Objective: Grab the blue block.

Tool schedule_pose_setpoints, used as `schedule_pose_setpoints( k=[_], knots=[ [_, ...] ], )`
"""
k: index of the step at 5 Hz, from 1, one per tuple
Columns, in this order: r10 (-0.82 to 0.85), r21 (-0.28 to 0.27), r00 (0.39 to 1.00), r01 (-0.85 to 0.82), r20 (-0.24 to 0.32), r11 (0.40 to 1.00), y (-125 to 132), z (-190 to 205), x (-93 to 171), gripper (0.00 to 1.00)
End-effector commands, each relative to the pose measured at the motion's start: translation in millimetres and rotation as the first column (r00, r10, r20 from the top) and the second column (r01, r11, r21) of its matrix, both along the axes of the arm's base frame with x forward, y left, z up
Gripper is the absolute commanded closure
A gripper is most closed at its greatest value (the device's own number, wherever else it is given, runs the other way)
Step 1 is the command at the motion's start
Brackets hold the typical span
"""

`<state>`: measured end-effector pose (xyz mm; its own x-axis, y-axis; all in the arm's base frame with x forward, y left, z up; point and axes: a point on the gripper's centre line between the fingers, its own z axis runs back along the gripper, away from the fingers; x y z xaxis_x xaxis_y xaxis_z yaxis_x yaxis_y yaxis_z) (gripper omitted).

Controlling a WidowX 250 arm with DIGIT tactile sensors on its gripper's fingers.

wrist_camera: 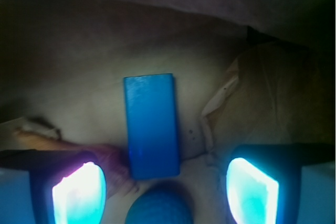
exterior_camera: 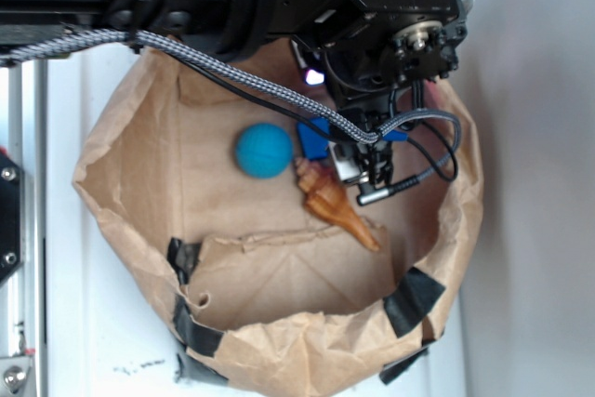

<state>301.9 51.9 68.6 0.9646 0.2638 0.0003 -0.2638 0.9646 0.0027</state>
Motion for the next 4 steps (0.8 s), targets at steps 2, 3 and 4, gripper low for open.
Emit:
schedule_pose_setpoints(
  k=[2, 3, 4],
  knots=[
    [-0.002, 0.111, 1.0, 0.003, -0.011, 0.994, -12, -34, 8, 0.0],
    [0.0, 0.143, 0.999, 0.008, -0.054, 0.99, -19, -45, 11, 0.0],
    [0.012, 0.102, 0.999, -0.008, -0.039, 0.995, -22, -31, 14, 0.0]
  ],
)
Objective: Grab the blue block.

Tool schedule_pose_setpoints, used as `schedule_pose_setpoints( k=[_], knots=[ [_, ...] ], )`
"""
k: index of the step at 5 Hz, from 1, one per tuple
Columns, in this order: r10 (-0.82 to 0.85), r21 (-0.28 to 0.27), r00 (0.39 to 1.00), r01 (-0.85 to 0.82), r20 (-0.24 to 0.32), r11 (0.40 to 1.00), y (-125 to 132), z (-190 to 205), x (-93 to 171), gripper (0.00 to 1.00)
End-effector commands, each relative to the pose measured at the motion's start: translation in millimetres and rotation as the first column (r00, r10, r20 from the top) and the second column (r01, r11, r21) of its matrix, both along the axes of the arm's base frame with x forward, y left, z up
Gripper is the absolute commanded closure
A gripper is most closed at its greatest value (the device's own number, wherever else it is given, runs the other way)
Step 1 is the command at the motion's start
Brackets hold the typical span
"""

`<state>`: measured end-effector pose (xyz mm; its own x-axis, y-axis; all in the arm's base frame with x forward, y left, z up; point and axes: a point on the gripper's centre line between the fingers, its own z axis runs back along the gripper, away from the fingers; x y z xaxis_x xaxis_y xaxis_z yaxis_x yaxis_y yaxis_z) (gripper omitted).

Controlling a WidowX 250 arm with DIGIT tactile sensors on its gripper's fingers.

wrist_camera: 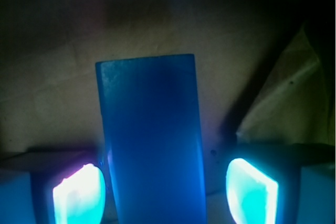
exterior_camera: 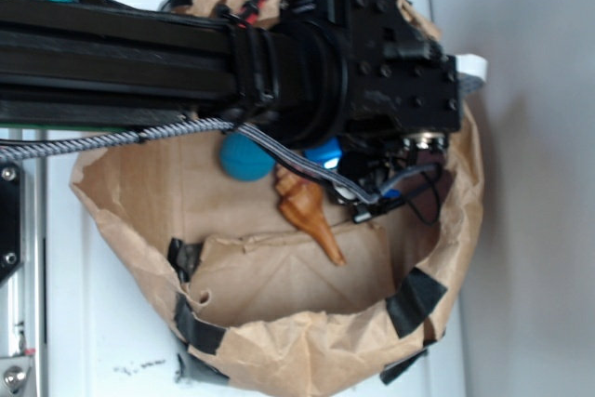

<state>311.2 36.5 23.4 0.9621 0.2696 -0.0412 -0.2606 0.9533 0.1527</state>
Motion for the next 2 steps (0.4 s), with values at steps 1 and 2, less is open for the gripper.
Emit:
schedule_pose_setpoints(
  k=[1, 2],
  knots=[
    [0.021, -0.081, 0.999, -0.018, 0.03, 0.997, -1.7, 22.8, 9.1, 0.01],
    [0.02, -0.083, 0.999, -0.017, 0.039, 0.996, -0.3, 23.8, 6.5, 1.0]
  ],
)
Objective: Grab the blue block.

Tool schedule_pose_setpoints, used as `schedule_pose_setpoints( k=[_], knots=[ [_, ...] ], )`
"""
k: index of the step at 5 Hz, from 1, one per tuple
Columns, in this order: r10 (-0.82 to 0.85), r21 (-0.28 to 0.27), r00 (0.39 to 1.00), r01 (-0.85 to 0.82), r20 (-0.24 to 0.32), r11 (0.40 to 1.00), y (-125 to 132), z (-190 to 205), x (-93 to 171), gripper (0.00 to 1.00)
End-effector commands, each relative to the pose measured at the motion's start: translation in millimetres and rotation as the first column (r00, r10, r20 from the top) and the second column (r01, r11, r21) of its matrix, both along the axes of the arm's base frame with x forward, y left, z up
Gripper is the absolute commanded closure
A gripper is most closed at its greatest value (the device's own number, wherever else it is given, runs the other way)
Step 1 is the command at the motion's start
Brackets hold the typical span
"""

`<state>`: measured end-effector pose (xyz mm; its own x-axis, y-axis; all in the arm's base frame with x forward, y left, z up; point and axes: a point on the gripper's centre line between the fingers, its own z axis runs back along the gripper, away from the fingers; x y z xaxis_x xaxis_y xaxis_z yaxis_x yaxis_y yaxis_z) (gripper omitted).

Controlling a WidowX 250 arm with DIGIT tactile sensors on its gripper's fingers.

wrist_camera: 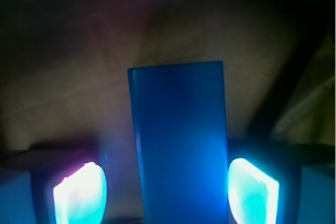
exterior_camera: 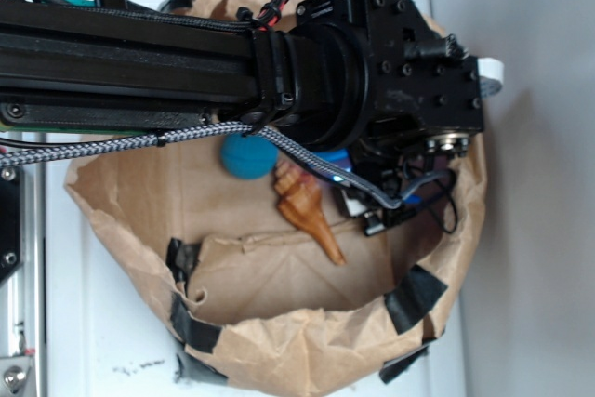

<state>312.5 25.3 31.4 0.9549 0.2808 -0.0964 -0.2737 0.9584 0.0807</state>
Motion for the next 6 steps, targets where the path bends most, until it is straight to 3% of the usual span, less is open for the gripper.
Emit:
schedule_pose_setpoints(
  k=[1, 4, 6],
  knots=[
    [0.004, 0.012, 0.996, -0.005, 0.085, 1.0, 10, 16, 4, 1.0],
    [-0.007, -0.001, 0.995, 0.007, 0.096, 1.0, 12, 21, 0, 1.0],
    [-0.047, -0.087, 0.987, 0.06, 0.151, 0.994, 16, 54, -17, 1.0]
  ],
)
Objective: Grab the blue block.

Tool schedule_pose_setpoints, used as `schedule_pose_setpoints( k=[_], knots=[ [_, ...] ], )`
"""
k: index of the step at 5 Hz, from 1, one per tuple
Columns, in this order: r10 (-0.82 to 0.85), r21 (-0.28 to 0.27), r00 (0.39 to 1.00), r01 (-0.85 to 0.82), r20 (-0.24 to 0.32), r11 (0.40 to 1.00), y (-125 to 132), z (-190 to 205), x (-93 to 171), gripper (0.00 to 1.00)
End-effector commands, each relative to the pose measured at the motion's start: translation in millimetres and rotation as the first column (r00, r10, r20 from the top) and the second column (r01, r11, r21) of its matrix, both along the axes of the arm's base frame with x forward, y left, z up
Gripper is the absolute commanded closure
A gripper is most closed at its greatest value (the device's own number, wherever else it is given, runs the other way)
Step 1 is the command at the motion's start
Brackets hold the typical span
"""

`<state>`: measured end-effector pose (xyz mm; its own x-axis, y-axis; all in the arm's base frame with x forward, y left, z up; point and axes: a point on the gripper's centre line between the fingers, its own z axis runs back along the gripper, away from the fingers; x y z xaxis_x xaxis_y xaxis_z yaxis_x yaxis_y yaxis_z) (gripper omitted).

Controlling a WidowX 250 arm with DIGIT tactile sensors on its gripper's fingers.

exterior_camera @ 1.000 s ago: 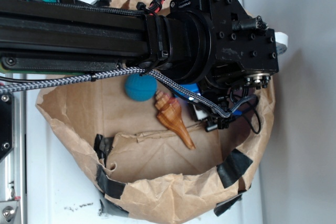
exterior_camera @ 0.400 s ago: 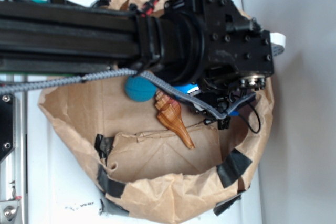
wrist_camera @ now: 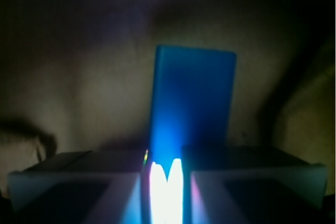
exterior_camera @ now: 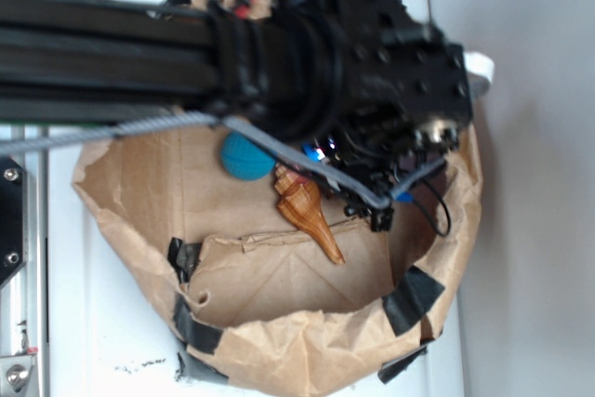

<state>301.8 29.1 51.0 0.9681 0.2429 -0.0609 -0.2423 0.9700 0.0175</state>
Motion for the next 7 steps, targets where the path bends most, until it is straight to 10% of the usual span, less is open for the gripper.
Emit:
schedule_pose_setpoints(
  k=[1, 7],
  knots=[
    [-0.009, -0.015, 0.996, 0.011, 0.093, 1.0, 14, 28, -2, 0.0],
    [0.022, 0.107, 0.999, -0.025, 0.035, 0.994, 1, -20, 28, 0.0]
  ],
)
